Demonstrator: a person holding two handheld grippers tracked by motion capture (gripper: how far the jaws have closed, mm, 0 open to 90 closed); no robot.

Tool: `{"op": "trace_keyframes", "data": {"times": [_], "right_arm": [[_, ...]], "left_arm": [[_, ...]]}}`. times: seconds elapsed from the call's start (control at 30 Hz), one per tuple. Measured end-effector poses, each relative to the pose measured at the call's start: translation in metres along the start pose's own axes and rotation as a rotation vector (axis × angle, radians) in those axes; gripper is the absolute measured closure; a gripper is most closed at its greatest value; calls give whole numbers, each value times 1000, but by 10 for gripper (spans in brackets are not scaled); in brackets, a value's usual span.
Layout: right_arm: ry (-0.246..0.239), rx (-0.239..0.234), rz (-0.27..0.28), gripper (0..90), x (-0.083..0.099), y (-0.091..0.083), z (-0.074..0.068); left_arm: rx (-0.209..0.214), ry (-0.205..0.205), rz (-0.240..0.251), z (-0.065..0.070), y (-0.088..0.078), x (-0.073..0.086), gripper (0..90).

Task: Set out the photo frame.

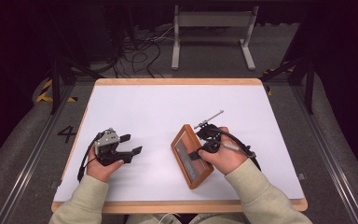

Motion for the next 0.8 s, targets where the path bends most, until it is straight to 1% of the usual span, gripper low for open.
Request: {"op": "trace_keyframes", "data": {"times": [0.03, 0.07, 0.1, 0.13, 0.27, 0.33, 0.4, 0.43, 0.47, 0.5, 0.53, 0.57, 0.6, 0.63, 0.7, 0.8], "right_arm": [[4, -7, -5, 701, 0, -1, 0], [-6, -9, -13, 706, 0, -2, -1], [-6, -9, -13, 706, 0, -2, -1], [-20, 17, -14, 713, -1, -4, 0], [-45, 40, -2, 714, -5, -12, 4], [-49, 34, 2, 714, -6, -14, 4], [-82, 24, 5, 714, -8, -19, 4], [-107, 14, 13, 714, -11, -23, 4], [-107, 14, 13, 714, -11, -23, 4], [-137, 12, 22, 714, -14, -26, 4], [-155, 10, 26, 714, -15, -28, 4], [-195, 12, 34, 715, -18, -30, 4], [-256, 16, 36, 715, -22, -34, 6], [-256, 16, 36, 715, -22, -34, 6], [-335, 25, 27, 715, -27, -38, 9], [-400, 21, 12, 716, -32, -41, 11]], "left_arm": [[0, -8, 4, 0, 0, 0, 297], [0, -9, 4, 0, 0, 0, 297], [0, -9, 4, 0, 0, 0, 297], [1, -15, 4, 1, 0, 1, 297], [0, -12, 7, 0, -1, 1, 297], [-6, -10, 5, -1, -3, 2, 297], [-8, -11, 4, -1, -4, 3, 297], [-14, -16, 7, -1, -5, 4, 297], [-14, -16, 7, -1, -5, 4, 297], [-14, -19, 4, -1, -6, 5, 297], [-18, -21, 6, -1, -7, 5, 297], [-21, -22, 9, -2, -8, 6, 297], [-22, -21, 9, -2, -9, 6, 297], [-24, -21, 7, -2, -10, 7, 297], [-31, -24, 7, -3, -13, 9, 297], [-40, -35, 9, -3, -18, 12, 297]]}}
Point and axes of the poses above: each handheld gripper's, and its own axes: y roughly forward along the jaws, x roughly out of its underside, z roughly to its right, the point moved 8 cm from there along y, roughly forward along the jaws, and after that the axes turned 8 degrees about x, right-handed, at the moved point
